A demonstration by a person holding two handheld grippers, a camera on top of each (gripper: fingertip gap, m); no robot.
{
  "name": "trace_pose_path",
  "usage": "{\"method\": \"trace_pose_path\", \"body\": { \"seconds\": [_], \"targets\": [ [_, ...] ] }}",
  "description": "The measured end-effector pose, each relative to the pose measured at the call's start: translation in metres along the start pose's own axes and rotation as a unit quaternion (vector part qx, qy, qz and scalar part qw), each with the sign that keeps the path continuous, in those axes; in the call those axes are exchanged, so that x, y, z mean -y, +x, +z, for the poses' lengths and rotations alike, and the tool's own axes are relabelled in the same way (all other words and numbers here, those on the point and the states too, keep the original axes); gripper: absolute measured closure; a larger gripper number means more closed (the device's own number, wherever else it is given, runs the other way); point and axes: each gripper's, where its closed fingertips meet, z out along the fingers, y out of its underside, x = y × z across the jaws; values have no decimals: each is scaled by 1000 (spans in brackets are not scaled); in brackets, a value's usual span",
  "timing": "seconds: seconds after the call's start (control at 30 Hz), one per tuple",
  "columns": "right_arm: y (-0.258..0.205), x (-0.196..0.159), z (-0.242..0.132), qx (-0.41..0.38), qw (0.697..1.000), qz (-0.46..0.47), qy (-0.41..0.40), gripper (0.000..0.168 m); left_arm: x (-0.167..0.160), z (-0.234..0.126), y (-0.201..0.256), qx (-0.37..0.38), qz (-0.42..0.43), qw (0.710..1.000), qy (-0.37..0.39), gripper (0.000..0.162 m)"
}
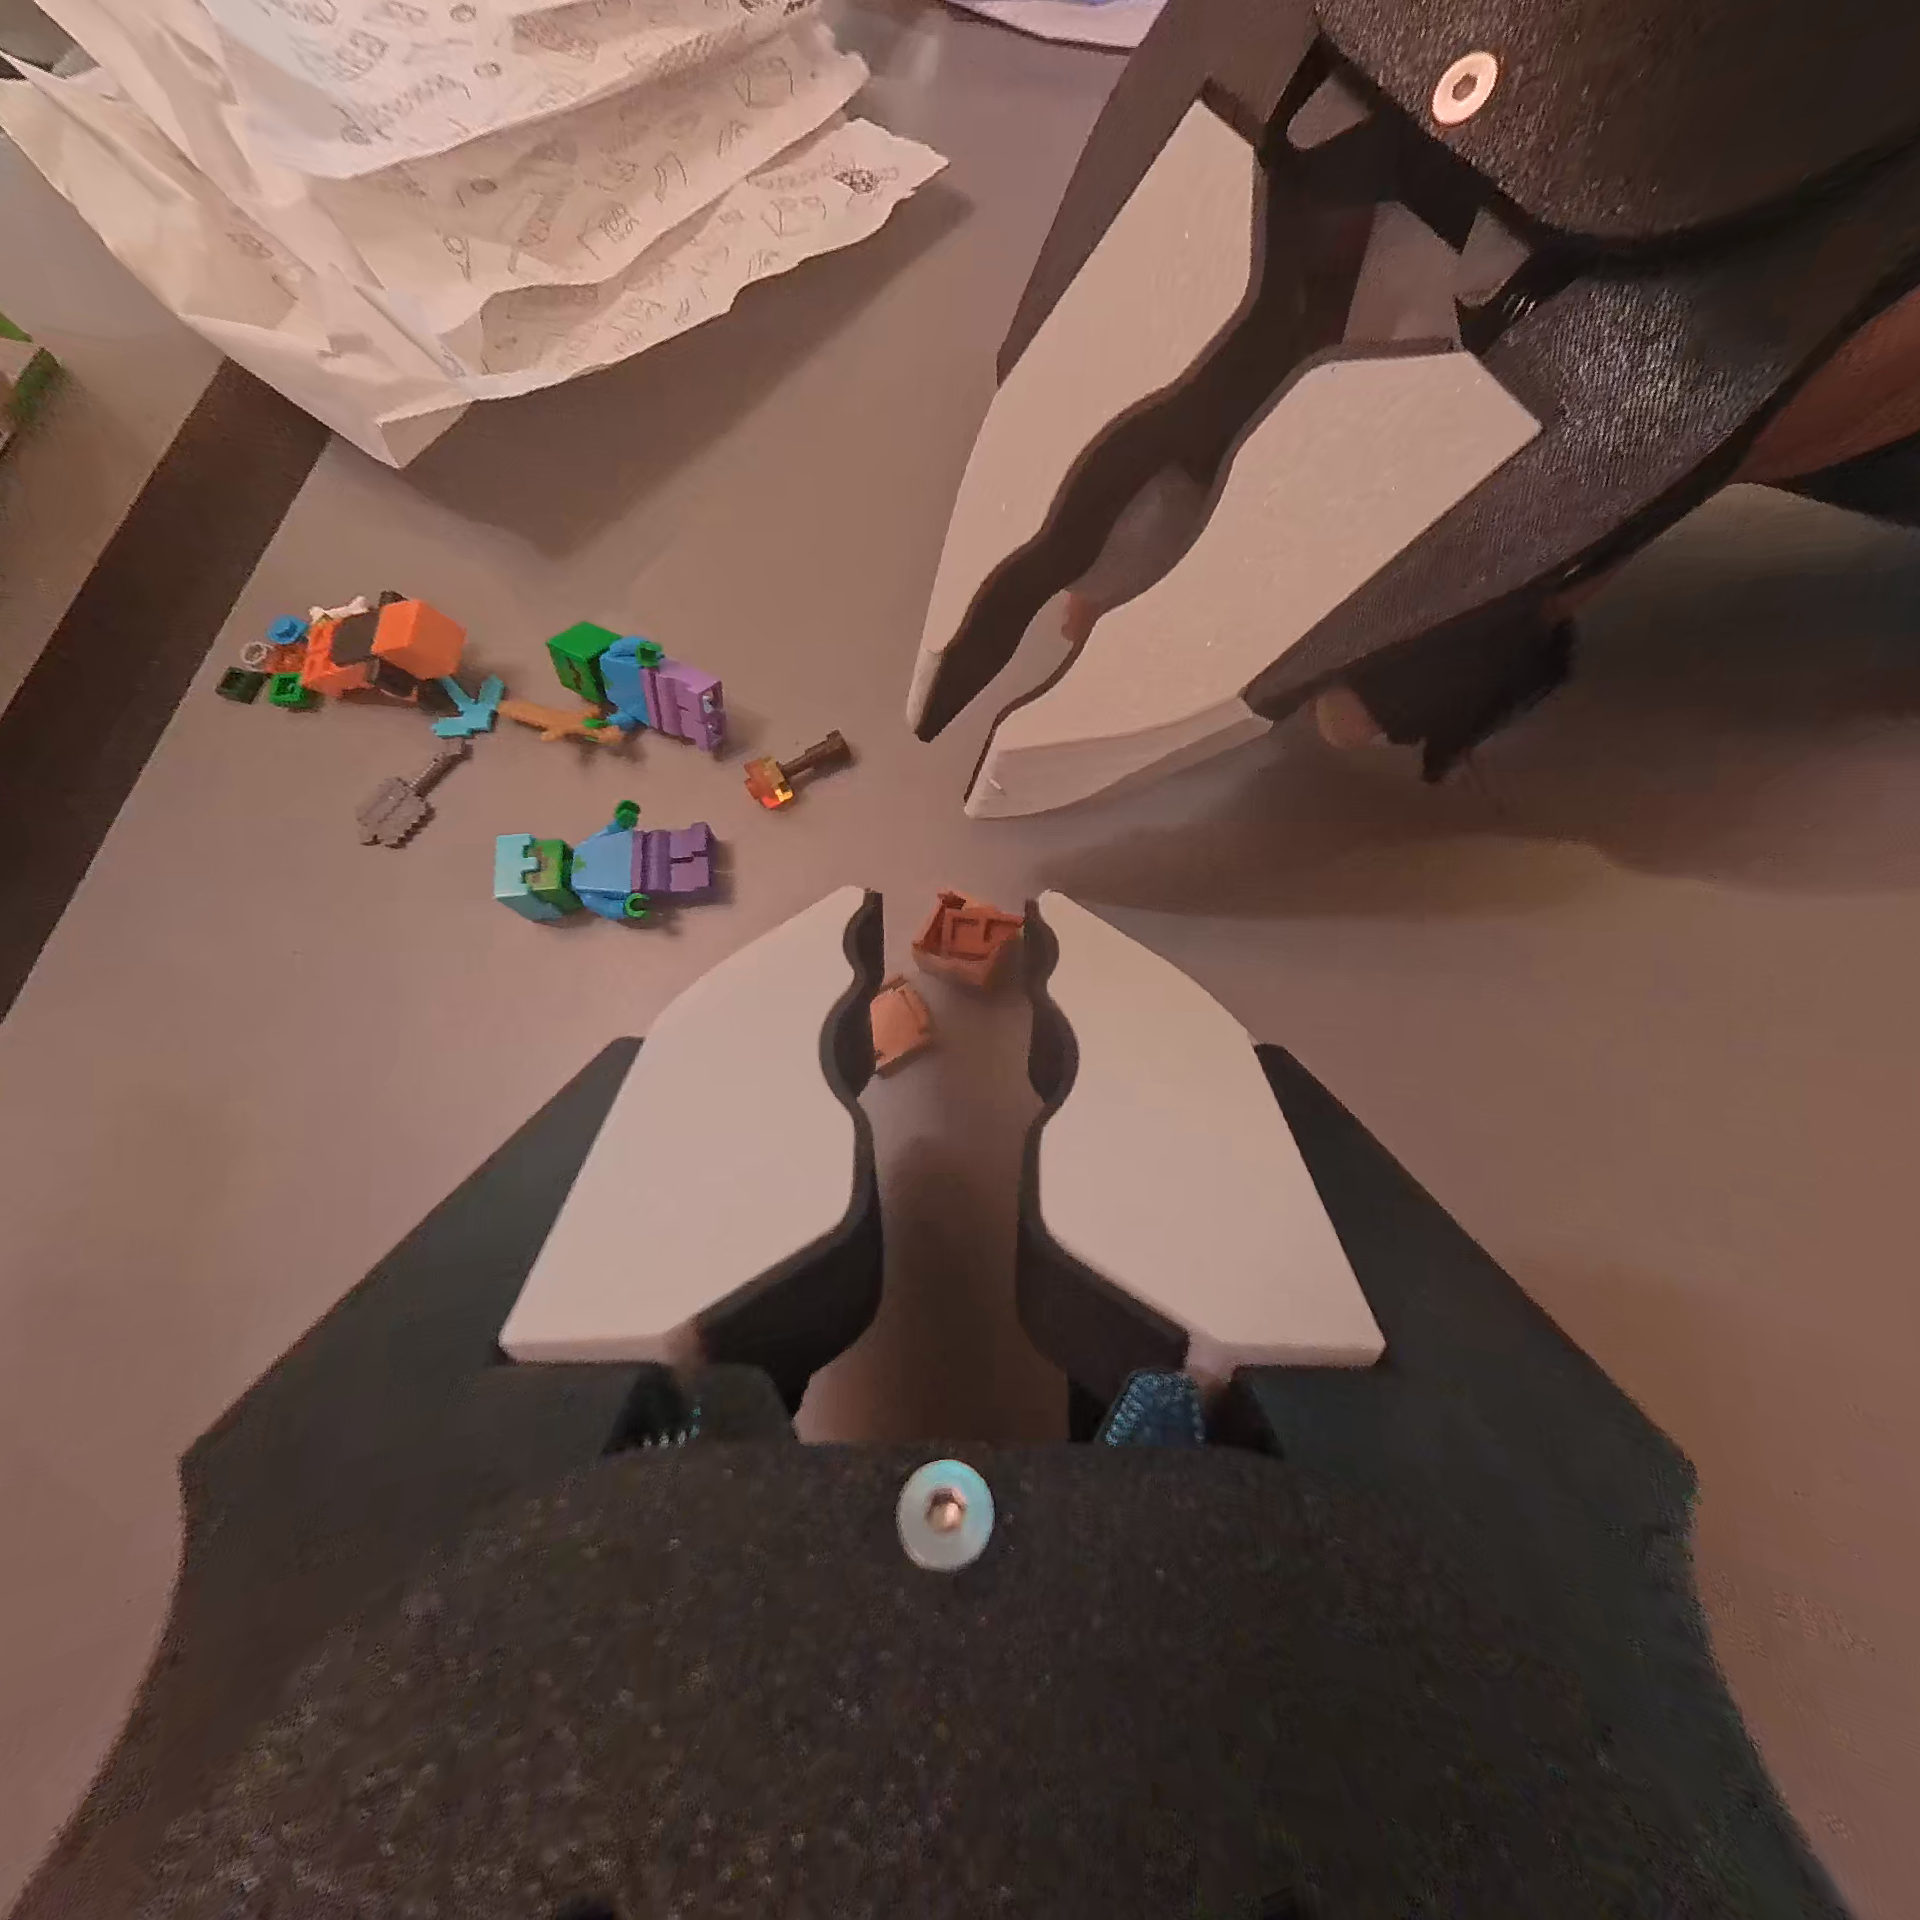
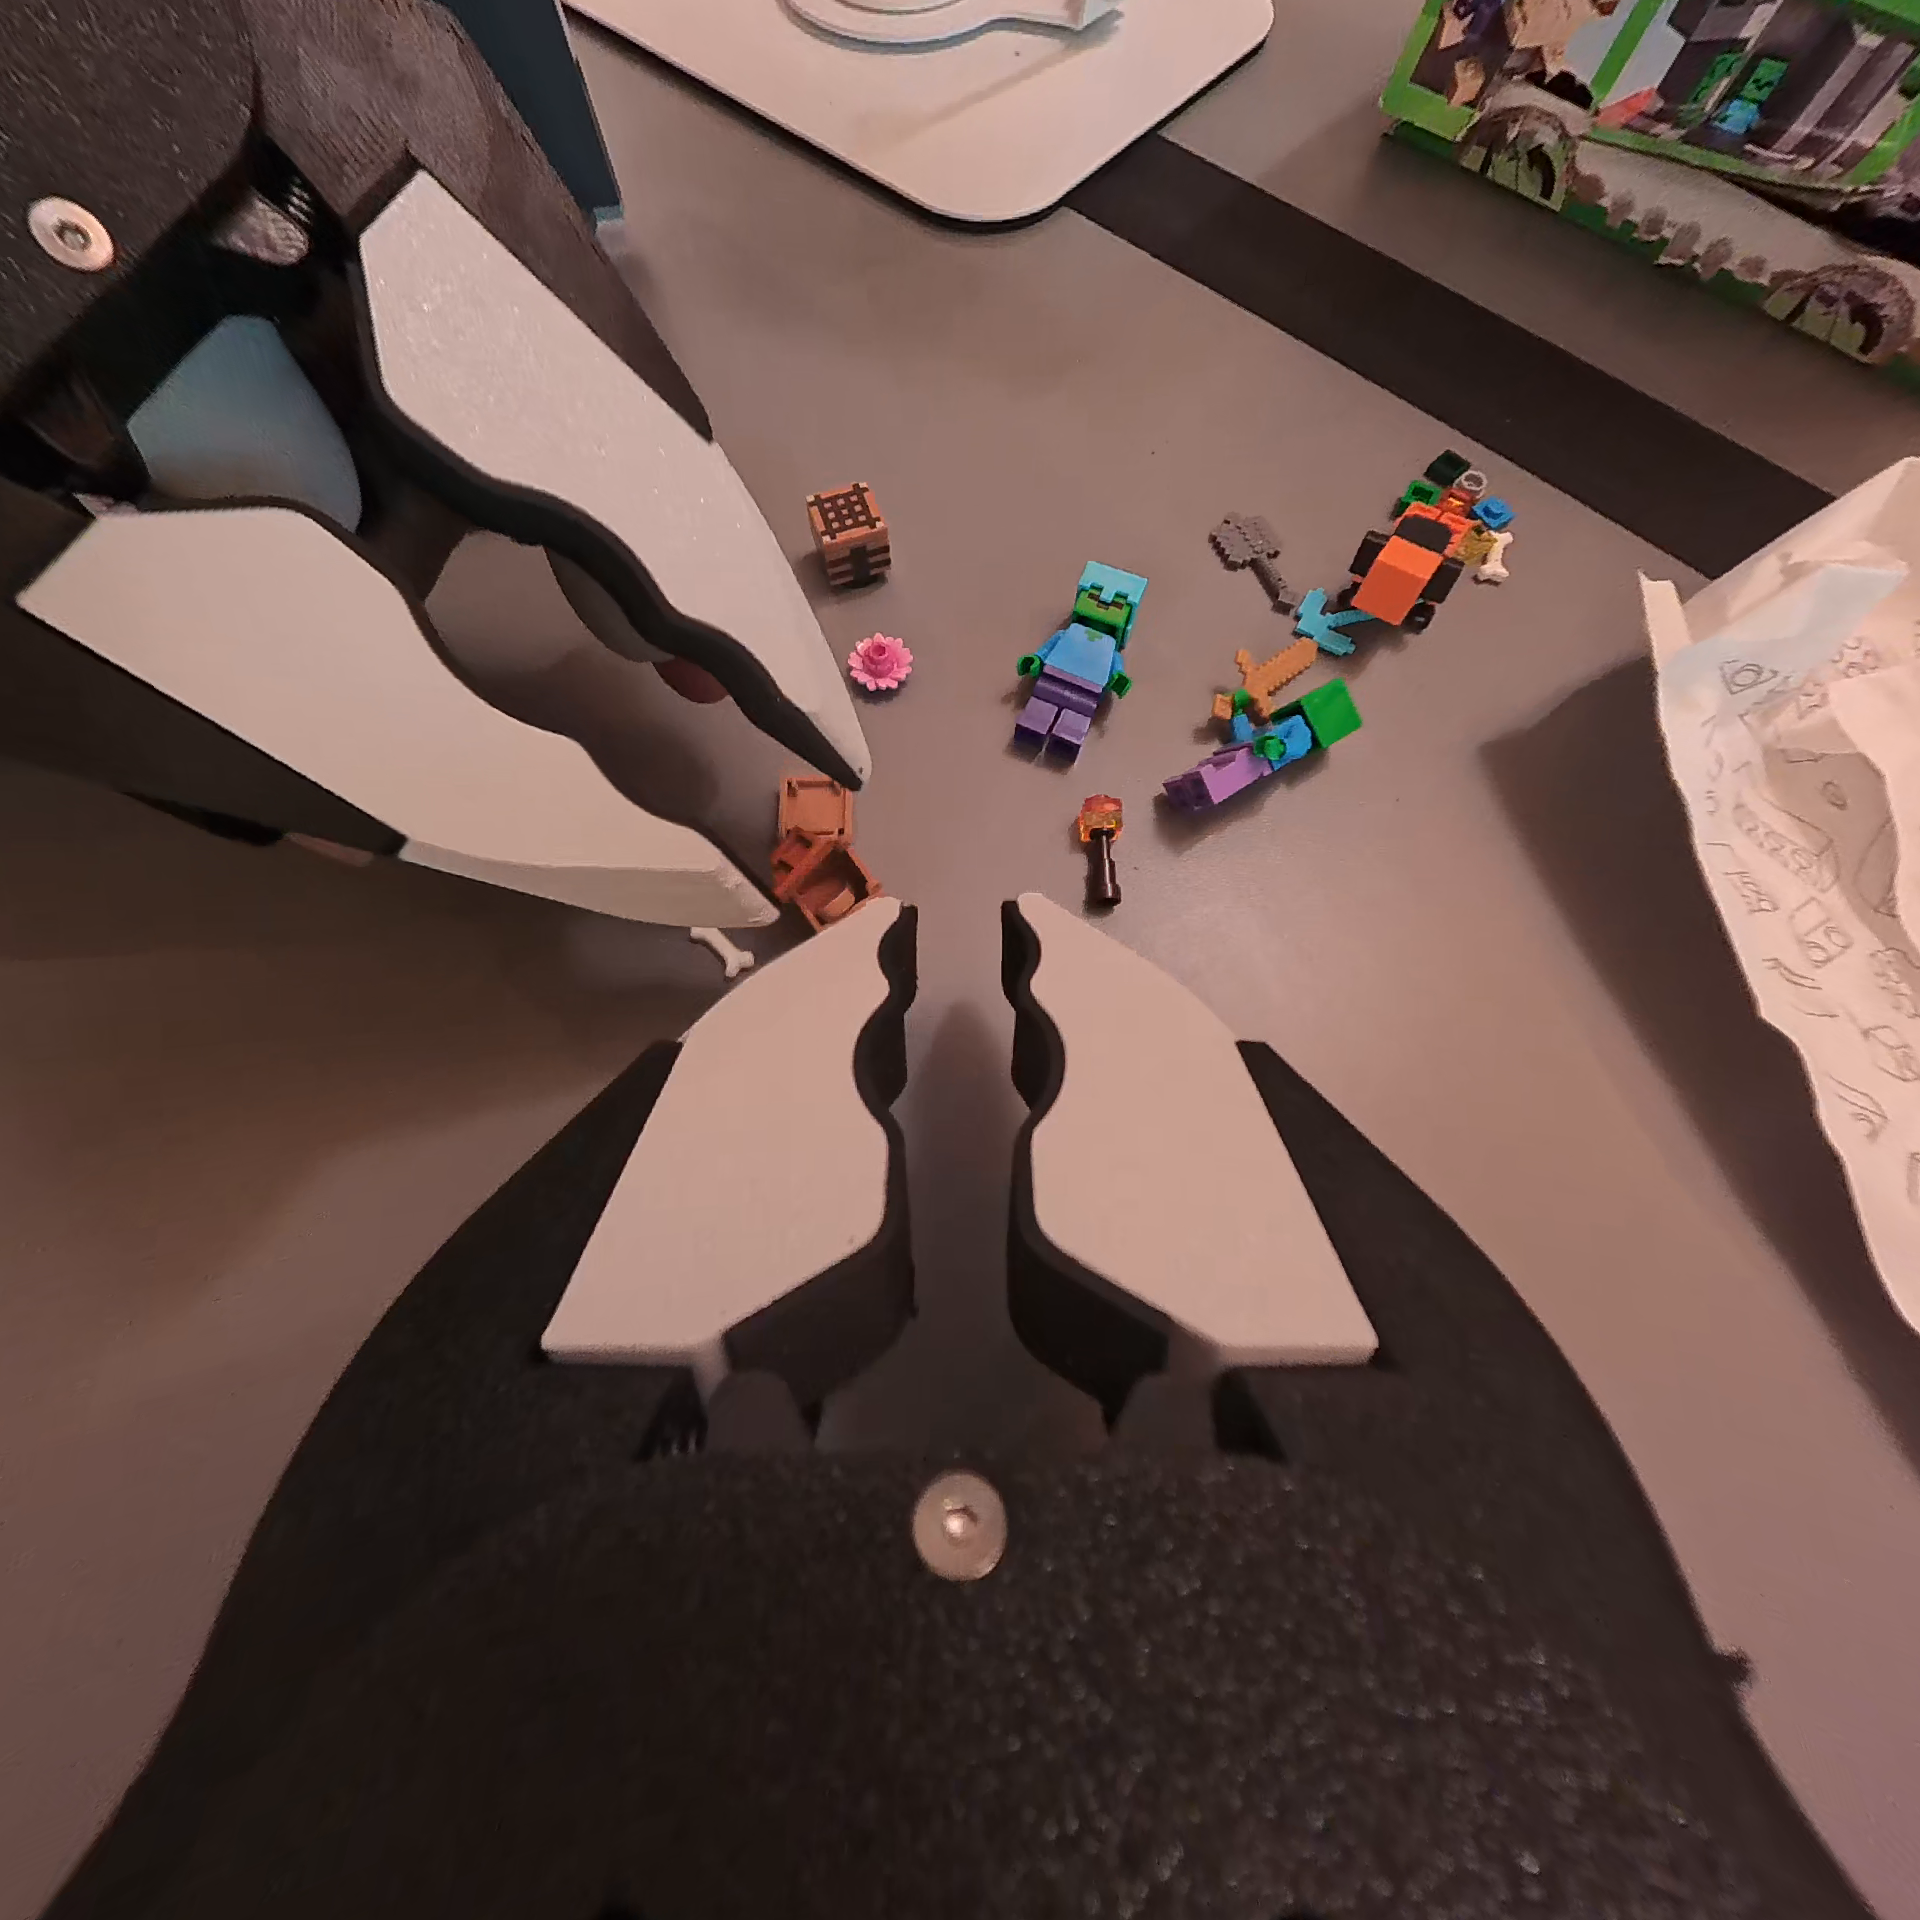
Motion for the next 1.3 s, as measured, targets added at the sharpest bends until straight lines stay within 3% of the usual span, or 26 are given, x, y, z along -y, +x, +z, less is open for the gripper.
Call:
{"method": "trace_pose_path", "body": {
  "seconds": [0.4, 0.6, 0.77, 0.93, 1.13, 1.3],
  "targets": [
    [-8, -1, 0, 18, 1000, -19, 4, 154, 12, -16, -8, 3, -41, 998, 45, 138],
    [-43, -8, 5, 69, 991, -113, -29, 155, 26, -58, -8, 34, -16, 997, 64, 139],
    [-45, -15, 13, 67, 990, -107, -55, 154, 30, -98, 4, 47, 12, 996, 74, 141],
    [-46, -17, 17, 61, 986, -132, -77, 154, -2, -130, 17, 65, 49, 996, 47, 141],
    [-55, -17, 19, 73, 977, -162, -121, 167, -60, -159, 28, 72, 18, 997, 23, 142],
    [-44, 2, 14, 52, 988, -128, -65, 168, -91, -182, 23, 99, -29, 993, 51, 145]
  ]
}}
